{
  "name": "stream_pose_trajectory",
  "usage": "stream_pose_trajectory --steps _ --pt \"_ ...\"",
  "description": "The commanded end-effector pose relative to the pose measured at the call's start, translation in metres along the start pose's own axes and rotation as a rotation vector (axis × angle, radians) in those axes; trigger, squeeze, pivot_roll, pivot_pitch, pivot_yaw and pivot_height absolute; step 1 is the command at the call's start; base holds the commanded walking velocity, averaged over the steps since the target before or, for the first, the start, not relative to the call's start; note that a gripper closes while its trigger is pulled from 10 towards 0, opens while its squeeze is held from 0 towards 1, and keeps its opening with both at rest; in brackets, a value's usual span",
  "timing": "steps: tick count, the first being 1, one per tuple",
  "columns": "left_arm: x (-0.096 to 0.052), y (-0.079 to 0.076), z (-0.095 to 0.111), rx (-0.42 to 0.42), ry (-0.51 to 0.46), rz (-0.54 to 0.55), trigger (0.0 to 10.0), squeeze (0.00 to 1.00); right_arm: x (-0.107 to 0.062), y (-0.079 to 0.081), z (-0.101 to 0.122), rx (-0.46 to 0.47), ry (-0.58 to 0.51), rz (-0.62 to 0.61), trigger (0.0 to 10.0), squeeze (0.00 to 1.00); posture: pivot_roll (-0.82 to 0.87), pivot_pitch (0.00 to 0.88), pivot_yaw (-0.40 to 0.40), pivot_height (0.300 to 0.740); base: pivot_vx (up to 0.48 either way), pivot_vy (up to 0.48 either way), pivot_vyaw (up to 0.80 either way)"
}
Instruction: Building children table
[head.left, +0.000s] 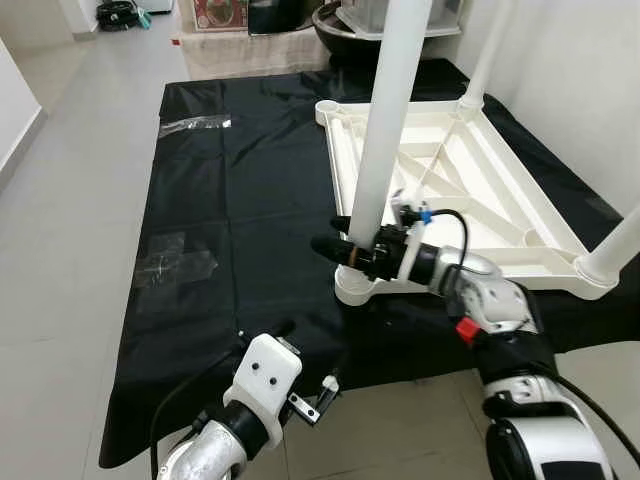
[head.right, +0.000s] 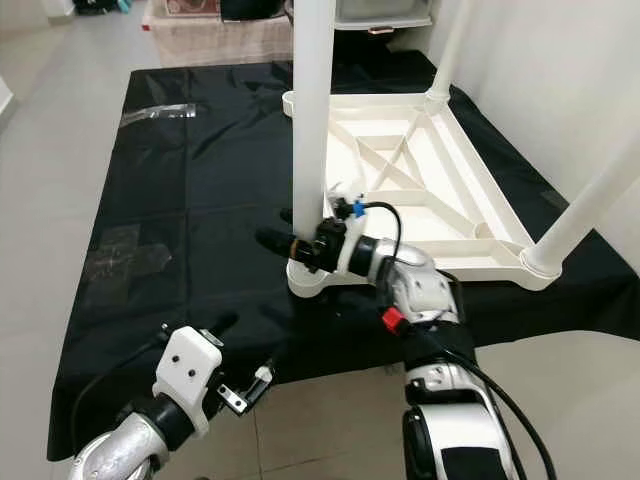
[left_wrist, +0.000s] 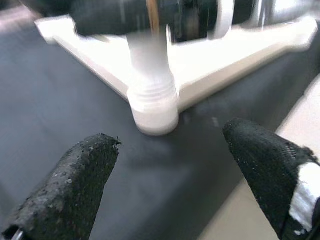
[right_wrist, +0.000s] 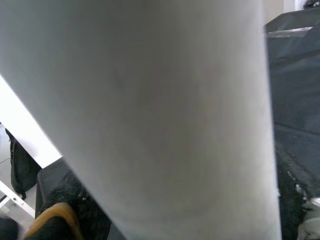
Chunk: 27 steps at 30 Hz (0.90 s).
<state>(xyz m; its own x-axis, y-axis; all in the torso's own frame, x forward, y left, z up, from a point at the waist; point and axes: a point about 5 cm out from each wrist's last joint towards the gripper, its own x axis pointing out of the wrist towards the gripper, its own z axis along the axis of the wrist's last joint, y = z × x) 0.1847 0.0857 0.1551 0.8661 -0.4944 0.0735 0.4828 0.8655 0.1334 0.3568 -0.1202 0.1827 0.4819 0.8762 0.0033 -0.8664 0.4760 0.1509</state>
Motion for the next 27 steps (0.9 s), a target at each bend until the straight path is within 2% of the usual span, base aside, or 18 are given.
stream_pose_trajectory --steps 1,3,8,13,16,17,21,23,24,25,27 --pt "-0.003 -0.003 0.013 0.004 -0.041 0.029 10.0 0.00 0.010 0.003 0.000 -0.016 0.006 0.008 10.0 0.00 0.20 0.077 -0.058 0.740 0.000 0.000 0.00" --pt "-0.004 -0.004 0.026 0.000 -0.079 0.057 10.0 0.00 0.014 0.001 0.002 -0.010 -0.015 -0.014 10.0 0.00 0.20 0.072 -0.060 0.740 0.000 0.000 0.00" --pt "-0.007 -0.003 0.032 -0.002 -0.096 0.077 10.0 0.00 0.015 0.001 0.003 0.000 -0.024 -0.001 10.0 0.00 0.19 0.061 -0.059 0.740 0.000 0.000 0.00" --pt "-0.011 0.002 0.033 -0.011 -0.096 0.142 10.0 0.00 0.018 -0.004 0.007 -0.008 -0.070 -0.058 10.0 0.00 0.19 0.051 -0.061 0.740 0.000 0.000 0.00" --pt "-0.012 0.002 0.030 -0.012 -0.084 0.157 10.0 0.00 0.021 -0.004 0.007 0.007 -0.090 -0.045 10.0 0.00 0.19 0.045 -0.060 0.740 0.000 0.000 0.00" --pt "-0.012 0.003 0.029 -0.009 -0.078 0.161 10.0 0.00 0.022 -0.005 0.007 0.006 -0.091 -0.050 0.0 0.00 0.19 0.043 -0.065 0.740 0.000 0.000 0.00" --pt "-0.012 0.003 0.027 -0.004 -0.065 0.169 10.0 0.00 0.023 -0.011 0.007 0.000 -0.113 -0.171 0.0 0.00 0.19 0.046 -0.071 0.740 0.000 0.000 0.00" --pt "-0.012 0.003 0.027 -0.004 -0.065 0.169 10.0 0.00 0.023 -0.011 0.007 0.000 -0.113 -0.171 0.0 0.00 0.19 0.046 -0.071 0.740 0.000 0.000 0.00" --pt "-0.012 0.003 0.026 -0.006 -0.056 0.171 10.0 0.00 0.013 -0.020 0.002 -0.030 -0.139 -0.398 0.0 0.00 0.18 0.055 -0.071 0.740 0.000 0.000 0.00" --pt "-0.012 0.003 0.026 -0.006 -0.056 0.171 10.0 0.00 0.013 -0.020 0.002 -0.030 -0.139 -0.398 0.0 0.00 0.18 0.055 -0.071 0.740 0.000 0.000 0.00" --pt "-0.012 0.002 0.025 -0.009 -0.050 0.170 10.0 0.00 0.005 -0.022 -0.003 -0.042 -0.158 -0.541 0.0 0.00 0.18 0.060 -0.068 0.740 0.000 0.000 0.00"
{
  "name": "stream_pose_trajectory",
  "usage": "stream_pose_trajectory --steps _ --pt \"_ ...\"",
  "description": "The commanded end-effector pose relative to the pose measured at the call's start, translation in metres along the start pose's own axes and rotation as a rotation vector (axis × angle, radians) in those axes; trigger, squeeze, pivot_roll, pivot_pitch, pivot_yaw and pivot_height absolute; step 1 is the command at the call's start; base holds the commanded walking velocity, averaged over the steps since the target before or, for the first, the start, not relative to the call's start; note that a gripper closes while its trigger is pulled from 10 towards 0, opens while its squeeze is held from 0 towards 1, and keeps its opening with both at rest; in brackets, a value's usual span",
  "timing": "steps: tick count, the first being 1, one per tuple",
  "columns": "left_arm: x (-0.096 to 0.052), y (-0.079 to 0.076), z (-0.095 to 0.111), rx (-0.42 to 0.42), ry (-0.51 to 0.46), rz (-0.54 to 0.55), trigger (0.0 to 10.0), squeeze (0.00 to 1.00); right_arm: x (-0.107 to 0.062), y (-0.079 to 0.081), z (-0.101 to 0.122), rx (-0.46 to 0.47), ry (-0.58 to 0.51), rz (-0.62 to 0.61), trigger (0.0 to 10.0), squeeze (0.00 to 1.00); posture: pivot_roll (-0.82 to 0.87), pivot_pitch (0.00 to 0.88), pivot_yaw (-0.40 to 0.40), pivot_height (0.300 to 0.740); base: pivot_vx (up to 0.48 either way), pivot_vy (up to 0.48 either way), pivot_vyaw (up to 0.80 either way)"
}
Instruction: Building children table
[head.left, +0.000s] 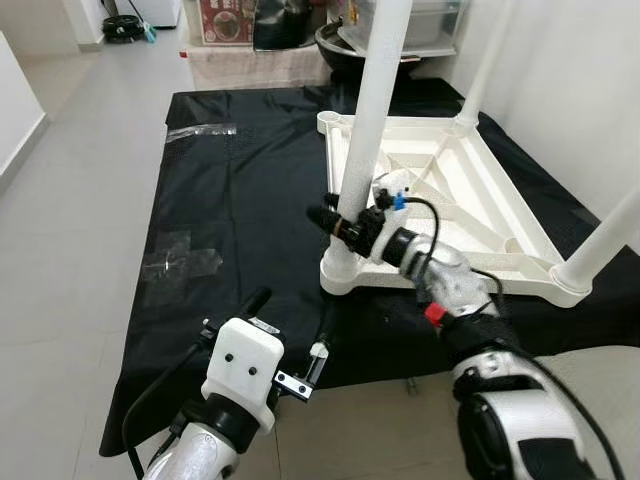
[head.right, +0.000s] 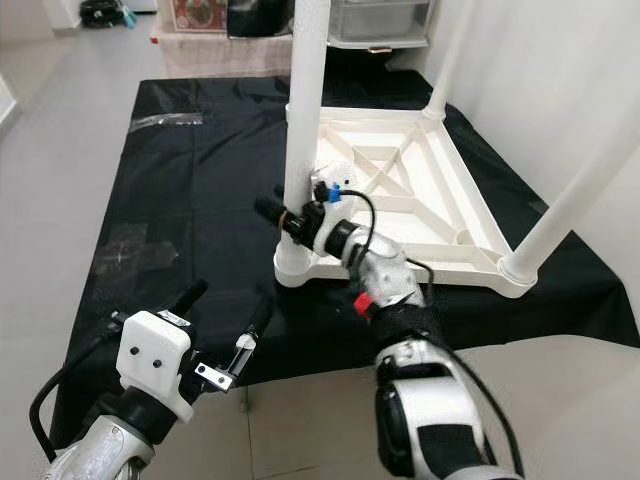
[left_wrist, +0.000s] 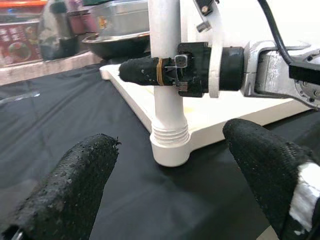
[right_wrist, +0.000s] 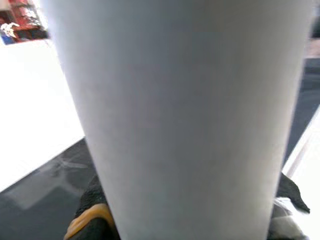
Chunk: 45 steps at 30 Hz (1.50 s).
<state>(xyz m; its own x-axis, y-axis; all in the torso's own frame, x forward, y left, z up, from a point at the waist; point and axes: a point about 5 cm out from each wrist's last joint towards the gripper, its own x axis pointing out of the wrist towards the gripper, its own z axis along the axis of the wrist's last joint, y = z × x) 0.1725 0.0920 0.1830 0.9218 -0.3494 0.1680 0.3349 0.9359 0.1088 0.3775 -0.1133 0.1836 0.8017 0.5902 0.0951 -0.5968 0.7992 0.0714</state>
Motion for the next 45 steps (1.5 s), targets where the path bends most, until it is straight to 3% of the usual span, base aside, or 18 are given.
stream_pose_trajectory --steps 1,4,6,7,9,14,18,19,20,21,22,25,26,27,30,33,39,45 --pt "-0.001 -0.001 -0.004 -0.002 0.025 0.005 10.0 0.00 -0.008 -0.011 -0.005 0.051 -0.002 -0.125 0.0 0.00 0.18 0.060 -0.068 0.740 0.000 0.000 0.00" --pt "-0.001 -0.001 -0.005 -0.002 0.031 0.005 10.0 0.00 -0.017 -0.017 -0.007 0.022 -0.009 -0.320 0.0 0.00 0.17 0.064 -0.064 0.740 0.000 0.000 0.00" --pt "-0.001 -0.001 -0.005 -0.004 0.035 0.007 10.0 0.00 -0.034 -0.023 -0.007 -0.036 0.014 -0.630 0.0 0.00 0.17 0.069 -0.065 0.740 0.000 0.000 0.00" --pt "-0.001 -0.001 -0.005 -0.004 0.035 0.007 10.0 0.00 -0.034 -0.023 -0.007 -0.036 0.014 -0.630 0.0 0.00 0.17 0.069 -0.065 0.740 0.000 0.000 0.00" --pt "-0.001 0.000 -0.006 -0.004 0.037 0.009 10.0 0.00 -0.053 -0.025 -0.007 -0.053 0.047 -0.881 0.0 0.00 0.17 0.072 -0.065 0.740 0.000 0.000 0.00" --pt "-0.001 -0.002 -0.005 -0.003 0.040 0.004 10.0 0.00 -0.055 -0.009 -0.010 0.018 0.081 -0.995 0.0 0.00 0.17 0.077 -0.064 0.740 0.000 0.000 0.00" --pt "-0.001 -0.003 -0.006 -0.005 0.042 0.002 10.0 0.00 -0.037 0.013 -0.006 0.061 0.017 -0.874 0.0 0.00 0.17 0.082 -0.062 0.740 0.000 0.000 0.00" --pt "-0.001 -0.003 -0.006 -0.005 0.044 0.001 10.0 0.00 -0.030 0.022 -0.002 0.067 -0.026 -0.790 10.0 0.00 0.17 0.082 -0.066 0.740 0.000 0.000 0.00" --pt "-0.001 -0.003 -0.006 -0.005 0.044 0.001 10.0 0.00 -0.030 0.022 -0.002 0.067 -0.026 -0.790 10.0 0.00 0.17 0.082 -0.066 0.740 0.000 0.000 0.00" --pt "-0.001 -0.003 -0.006 -0.005 0.046 0.001 10.0 0.00 -0.025 0.027 0.001 0.071 -0.063 -0.700 10.0 0.81 0.17 0.083 -0.067 0.740 0.000 0.000 0.00" --pt "-0.001 -0.003 -0.007 -0.003 0.048 0.001 10.0 0.00 -0.023 0.028 0.002 0.070 -0.073 -0.641 10.0 1.00 0.17 0.086 -0.066 0.740 0.000 0.000 0.00" --pt "-0.001 -0.003 -0.007 -0.002 0.051 0.001 10.0 0.00 -0.023 0.024 0.003 0.057 -0.073 -0.580 10.0 1.00 0.17 0.086 -0.067 0.740 0.000 0.000 0.00" --pt "-0.001 -0.003 -0.007 -0.002 0.052 0.001 10.0 0.00 -0.024 0.021 0.003 0.048 -0.069 -0.570 10.0 0.76 0.17 0.086 -0.067 0.740 0.000 0.000 0.00" --pt "-0.001 -0.003 -0.008 -0.002 0.053 0.002 10.0 0.00 -0.023 0.016 0.003 0.066 -0.059 -0.514 10.0 0.04 0.17 0.086 -0.066 0.740 0.000 0.000 0.00" --pt "-0.001 -0.002 -0.008 -0.001 0.053 0.003 10.0 0.00 -0.022 0.012 0.003 0.097 -0.056 -0.437 10.0 0.00 0.17 0.087 -0.066 0.740 0.000 0.000 0.00" --pt "-0.001 -0.002 -0.008 0.006 0.053 0.001 10.0 0.00 -0.022 0.009 0.006 0.194 -0.023 -0.090 10.0 0.00 0.17 0.086 -0.065 0.740 0.000 0.000 0.00" --pt "0.000 -0.002 -0.009 0.010 0.053 -0.001 10.0 0.00 -0.033 0.006 0.010 0.237 0.048 0.335 10.0 0.00 0.18 0.084 -0.070 0.740 0.000 0.000 0.00" --pt "0.000 -0.001 -0.007 0.012 0.048 0.006 10.0 0.00 -0.028 0.015 0.011 0.227 0.080 0.566 10.0 0.00 0.19 0.085 -0.075 0.740 0.000 0.000 0.00"
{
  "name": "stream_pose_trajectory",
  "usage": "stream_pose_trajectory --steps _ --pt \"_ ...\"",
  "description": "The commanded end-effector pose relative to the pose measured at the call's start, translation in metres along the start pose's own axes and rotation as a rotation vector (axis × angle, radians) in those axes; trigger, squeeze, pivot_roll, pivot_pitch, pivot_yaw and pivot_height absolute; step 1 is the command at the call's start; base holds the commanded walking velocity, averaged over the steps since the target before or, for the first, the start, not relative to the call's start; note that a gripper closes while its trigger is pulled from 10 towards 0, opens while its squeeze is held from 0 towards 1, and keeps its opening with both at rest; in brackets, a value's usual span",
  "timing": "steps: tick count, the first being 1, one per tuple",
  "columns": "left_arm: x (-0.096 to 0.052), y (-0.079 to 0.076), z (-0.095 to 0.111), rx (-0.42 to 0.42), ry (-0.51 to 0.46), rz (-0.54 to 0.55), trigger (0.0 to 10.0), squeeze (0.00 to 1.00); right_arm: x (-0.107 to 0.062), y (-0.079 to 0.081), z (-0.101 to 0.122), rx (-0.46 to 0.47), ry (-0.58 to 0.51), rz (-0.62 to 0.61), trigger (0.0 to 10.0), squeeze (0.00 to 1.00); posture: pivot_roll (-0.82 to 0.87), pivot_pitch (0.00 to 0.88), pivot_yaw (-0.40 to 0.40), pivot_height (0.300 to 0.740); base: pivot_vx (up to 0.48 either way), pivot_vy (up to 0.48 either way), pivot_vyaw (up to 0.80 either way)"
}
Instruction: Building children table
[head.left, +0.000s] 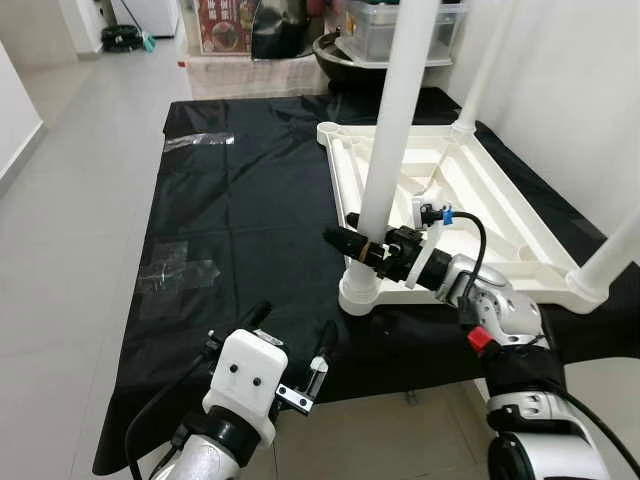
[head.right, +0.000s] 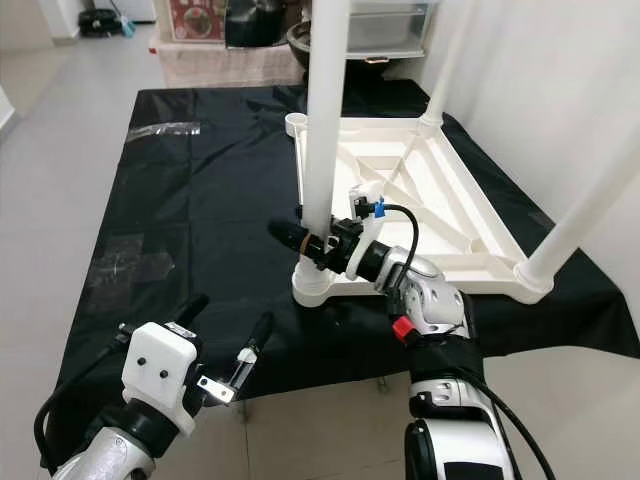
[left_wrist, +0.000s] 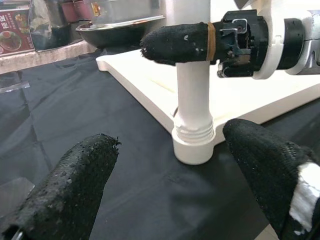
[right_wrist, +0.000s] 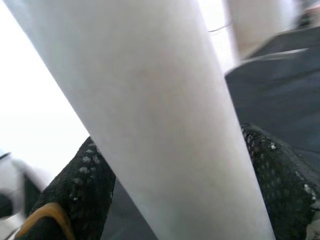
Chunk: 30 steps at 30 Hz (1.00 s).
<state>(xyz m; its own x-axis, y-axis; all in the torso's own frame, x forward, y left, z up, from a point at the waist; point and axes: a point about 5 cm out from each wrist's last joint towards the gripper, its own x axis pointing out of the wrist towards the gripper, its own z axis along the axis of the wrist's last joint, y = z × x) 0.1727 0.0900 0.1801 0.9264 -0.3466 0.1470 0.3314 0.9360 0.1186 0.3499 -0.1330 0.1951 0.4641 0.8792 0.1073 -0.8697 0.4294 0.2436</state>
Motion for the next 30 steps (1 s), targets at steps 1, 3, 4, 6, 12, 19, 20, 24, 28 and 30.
stream_pose_trajectory --steps 1,3,4,6,12,19,20,24,28,30 --pt "0.000 0.001 -0.004 0.002 0.027 0.004 10.0 0.00 0.010 0.009 -0.006 0.012 0.032 0.118 10.0 0.00 0.19 0.085 -0.075 0.740 0.000 0.000 0.00" --pt "0.000 0.001 -0.004 0.002 0.026 0.004 10.0 0.00 0.010 0.009 -0.006 0.013 0.037 0.142 10.0 0.00 0.19 0.085 -0.075 0.740 0.000 0.000 0.00" --pt "0.000 0.001 -0.004 0.002 0.026 0.004 10.0 0.00 0.011 0.010 -0.006 0.013 0.042 0.162 10.0 0.00 0.19 0.086 -0.075 0.740 0.000 0.000 0.00" --pt "0.000 0.000 -0.004 0.001 0.026 0.003 10.0 0.00 0.019 0.015 -0.009 0.002 0.065 0.224 10.0 0.00 0.19 0.090 -0.076 0.740 0.000 0.000 0.00" --pt "-0.001 -0.002 -0.004 -0.003 0.026 -0.002 10.0 0.00 0.037 0.026 -0.019 -0.049 0.124 0.320 0.0 0.00 0.19 0.082 -0.078 0.740 0.000 0.000 0.00" --pt "-0.002 -0.003 -0.004 -0.004 0.026 -0.002 10.0 0.00 0.038 0.023 -0.014 -0.100 0.077 0.277 0.0 0.00 0.19 0.072 -0.074 0.740 0.000 0.000 0.00" --pt "-0.002 -0.003 -0.004 -0.004 0.026 -0.002 10.0 0.00 0.036 0.022 -0.011 -0.117 0.055 0.249 0.0 0.00 0.19 0.071 -0.074 0.740 0.000 0.000 0.00" --pt "-0.002 -0.004 -0.005 -0.003 0.026 -0.003 10.0 0.00 0.033 0.019 -0.009 -0.142 0.025 0.200 0.0 0.00 0.19 0.065 -0.073 0.740 0.000 0.000 0.00" --pt "-0.002 -0.004 -0.005 -0.003 0.027 -0.003 10.0 0.00 0.032 0.003 -0.004 -0.203 -0.044 -0.156 0.0 0.00 0.18 0.062 -0.069 0.740 0.000 0.000 0.00" --pt "-0.002 -0.004 -0.006 -0.003 0.028 -0.003 10.0 0.00 0.022 -0.013 -0.003 -0.249 -0.071 -0.528 0.0 0.00 0.18 0.060 -0.069 0.740 0.000 0.000 0.00"
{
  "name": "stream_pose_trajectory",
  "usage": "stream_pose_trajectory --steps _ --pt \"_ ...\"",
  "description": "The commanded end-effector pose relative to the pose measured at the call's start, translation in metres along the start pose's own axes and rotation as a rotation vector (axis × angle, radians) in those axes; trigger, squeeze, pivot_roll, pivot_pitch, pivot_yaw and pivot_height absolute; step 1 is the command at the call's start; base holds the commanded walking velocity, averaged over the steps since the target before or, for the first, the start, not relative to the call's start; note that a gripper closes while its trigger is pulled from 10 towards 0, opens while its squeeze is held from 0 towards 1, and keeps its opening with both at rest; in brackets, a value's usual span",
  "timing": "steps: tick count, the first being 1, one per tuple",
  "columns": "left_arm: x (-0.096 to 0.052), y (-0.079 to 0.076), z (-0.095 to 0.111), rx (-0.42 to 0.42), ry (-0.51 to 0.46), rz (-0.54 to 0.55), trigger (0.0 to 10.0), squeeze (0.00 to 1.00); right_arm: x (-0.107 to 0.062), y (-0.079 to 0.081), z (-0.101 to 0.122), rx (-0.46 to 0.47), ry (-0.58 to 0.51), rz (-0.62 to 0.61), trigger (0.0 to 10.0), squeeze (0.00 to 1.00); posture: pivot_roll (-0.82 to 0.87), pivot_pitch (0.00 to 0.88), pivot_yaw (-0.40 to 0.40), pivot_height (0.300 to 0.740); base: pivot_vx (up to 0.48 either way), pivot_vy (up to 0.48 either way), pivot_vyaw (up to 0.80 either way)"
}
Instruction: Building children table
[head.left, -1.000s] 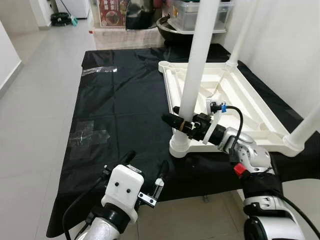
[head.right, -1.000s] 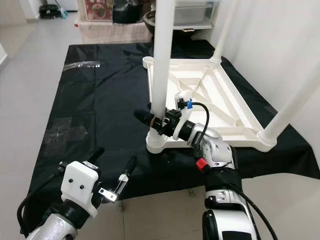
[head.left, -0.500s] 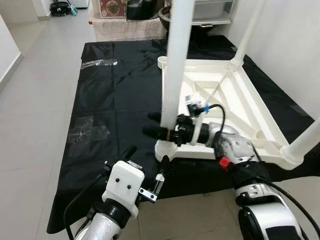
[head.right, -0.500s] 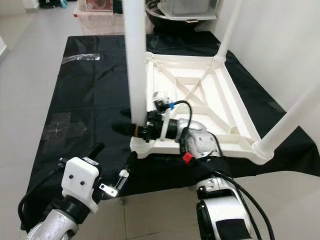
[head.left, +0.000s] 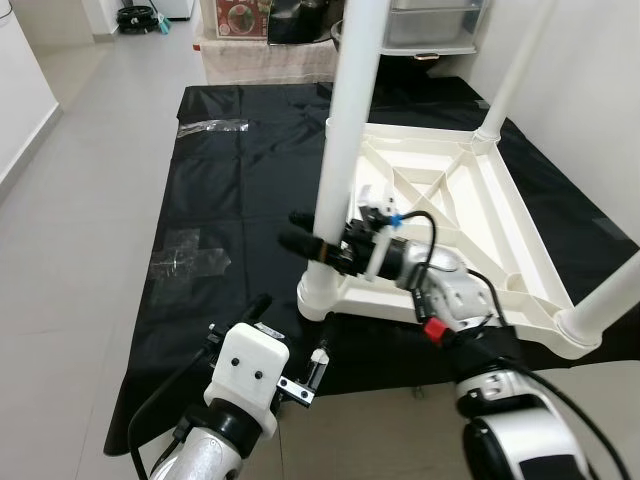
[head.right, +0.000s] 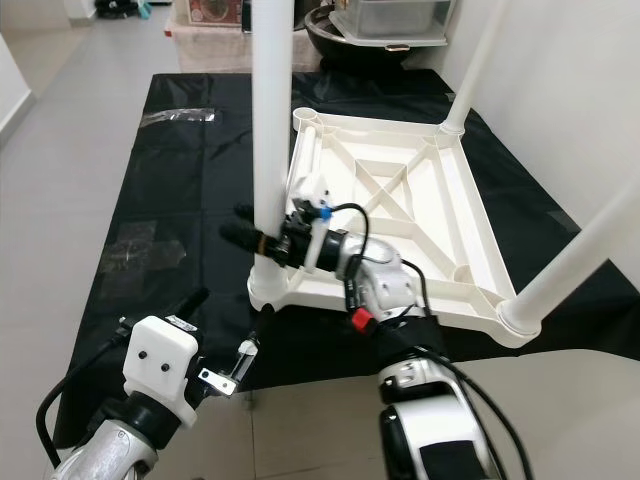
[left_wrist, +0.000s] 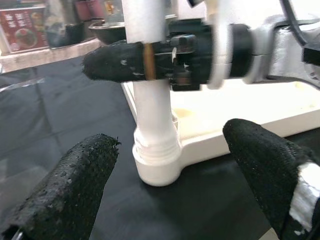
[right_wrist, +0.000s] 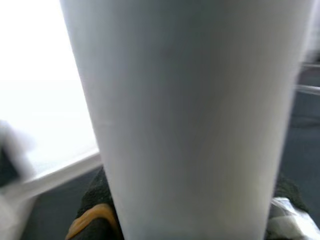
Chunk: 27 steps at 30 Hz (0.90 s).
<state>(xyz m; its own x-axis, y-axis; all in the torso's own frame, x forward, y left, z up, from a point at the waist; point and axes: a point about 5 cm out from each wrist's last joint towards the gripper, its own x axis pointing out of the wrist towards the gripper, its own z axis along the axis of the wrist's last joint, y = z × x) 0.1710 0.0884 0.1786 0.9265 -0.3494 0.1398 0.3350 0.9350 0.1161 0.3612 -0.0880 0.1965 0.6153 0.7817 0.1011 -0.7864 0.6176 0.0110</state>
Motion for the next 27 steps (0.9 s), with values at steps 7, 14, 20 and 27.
stream_pose_trajectory --steps 7,14,20,27 --pt "-0.002 -0.002 -0.006 -0.004 0.028 -0.009 10.0 0.00 -0.065 -0.036 -0.012 -0.004 0.033 -1.030 0.0 0.00 0.17 0.065 -0.067 0.740 0.000 0.000 0.00" --pt "-0.002 -0.002 -0.006 -0.005 0.030 -0.009 10.0 0.00 -0.063 -0.015 -0.012 0.029 0.047 -1.118 0.0 0.00 0.18 0.076 -0.068 0.740 0.000 0.000 0.00" --pt "-0.002 -0.003 -0.006 -0.007 0.035 -0.009 10.0 0.00 -0.036 0.003 -0.004 0.070 -0.055 -0.971 10.0 0.04 0.17 0.084 -0.071 0.740 0.000 0.000 0.00" --pt "-0.002 -0.003 -0.007 -0.009 0.038 -0.010 10.0 0.00 -0.032 -0.007 -0.009 0.142 -0.055 -0.769 10.0 0.00 0.17 0.089 -0.072 0.740 0.000 0.000 0.00"
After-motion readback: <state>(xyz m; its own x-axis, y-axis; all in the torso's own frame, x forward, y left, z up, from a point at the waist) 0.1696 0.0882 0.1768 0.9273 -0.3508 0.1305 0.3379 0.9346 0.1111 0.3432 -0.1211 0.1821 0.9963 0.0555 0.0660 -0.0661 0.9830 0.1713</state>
